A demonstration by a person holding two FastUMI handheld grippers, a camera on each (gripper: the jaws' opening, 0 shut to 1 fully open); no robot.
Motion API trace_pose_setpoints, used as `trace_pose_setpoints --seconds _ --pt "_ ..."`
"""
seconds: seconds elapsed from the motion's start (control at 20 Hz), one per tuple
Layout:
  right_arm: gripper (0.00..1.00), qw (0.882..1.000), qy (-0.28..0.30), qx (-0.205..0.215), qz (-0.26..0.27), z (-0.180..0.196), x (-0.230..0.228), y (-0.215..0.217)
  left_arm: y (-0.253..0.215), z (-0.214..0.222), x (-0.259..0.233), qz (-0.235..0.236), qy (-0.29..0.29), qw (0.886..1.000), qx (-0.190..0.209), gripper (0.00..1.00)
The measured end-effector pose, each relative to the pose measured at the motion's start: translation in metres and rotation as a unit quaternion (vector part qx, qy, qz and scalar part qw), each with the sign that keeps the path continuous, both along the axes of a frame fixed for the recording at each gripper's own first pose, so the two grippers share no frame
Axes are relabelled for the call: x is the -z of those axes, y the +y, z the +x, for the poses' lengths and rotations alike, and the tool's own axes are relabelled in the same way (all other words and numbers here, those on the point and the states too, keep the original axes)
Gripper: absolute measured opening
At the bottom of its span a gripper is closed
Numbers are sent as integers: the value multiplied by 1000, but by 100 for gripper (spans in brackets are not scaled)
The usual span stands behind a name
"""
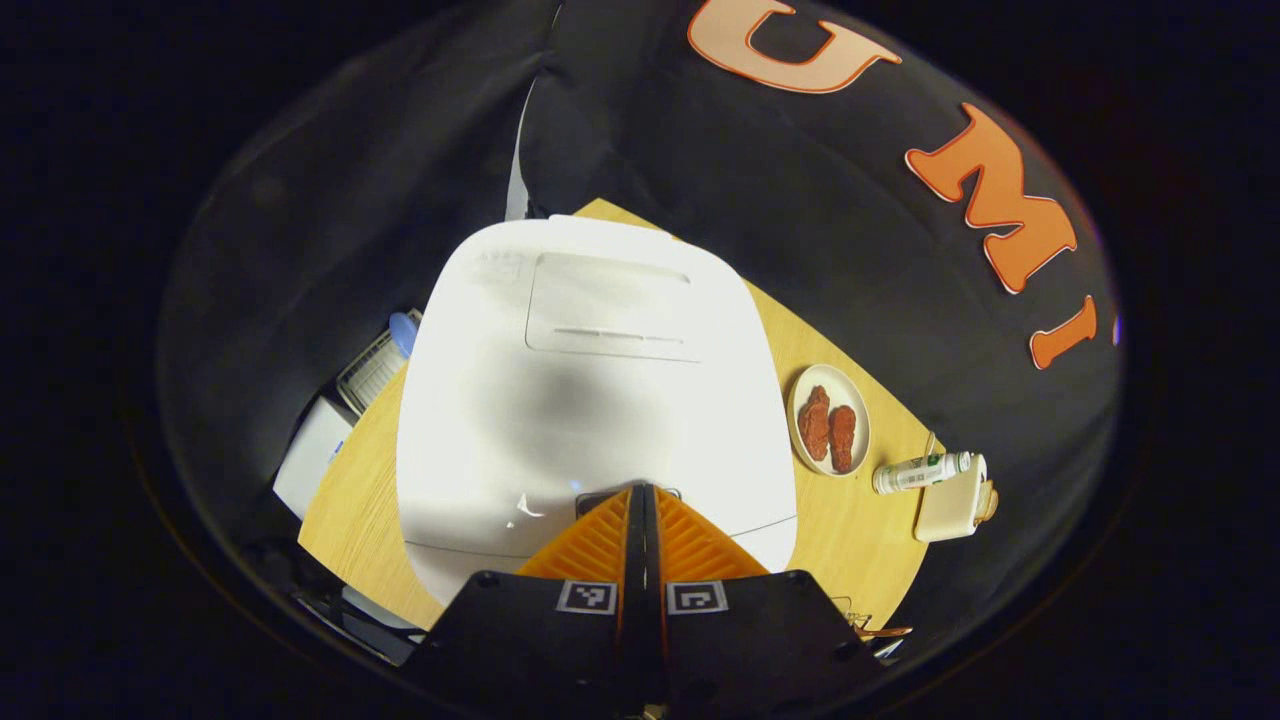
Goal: Close the left gripper, press the button to open the rice cooker; take a wooden spoon from the chopstick holder with the right hand, scoop a spoonful of rice and pour it into the rice cooker, then put the wooden spoon back into the chopstick holder.
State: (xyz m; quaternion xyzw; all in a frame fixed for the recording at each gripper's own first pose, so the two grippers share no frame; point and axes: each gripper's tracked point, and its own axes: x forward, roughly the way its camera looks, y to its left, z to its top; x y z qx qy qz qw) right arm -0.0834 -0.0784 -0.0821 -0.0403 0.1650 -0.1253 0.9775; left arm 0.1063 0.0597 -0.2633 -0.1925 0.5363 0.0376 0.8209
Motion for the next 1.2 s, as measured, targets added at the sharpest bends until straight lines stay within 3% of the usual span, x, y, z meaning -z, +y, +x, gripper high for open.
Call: trace_pose_setpoints --seconds 0.2,0.35,0.55,0.7,0.95,1.2 --pt "95 1000 10 -5 12 1 8 5 0 -2 -8 10 -19 1000 11 4" --pt "95 1000 14 -16 20 6 14 9 3 10 -43 34 -92 995 19 5" --pt "95 999 25 -29 38 8 28 16 16 21 -108 94 -207 974 3 5" --pt "95 997 37 -41 50 10 38 22 8 8 -140 101 -257 961 -7 5" --pt "95 994 58 -61 70 14 57 26 3 -14 -177 118 -327 938 -19 5" --pt "96 987 93 -71 113 12 91 37 0 -49 -193 139 -358 922 -44 5"
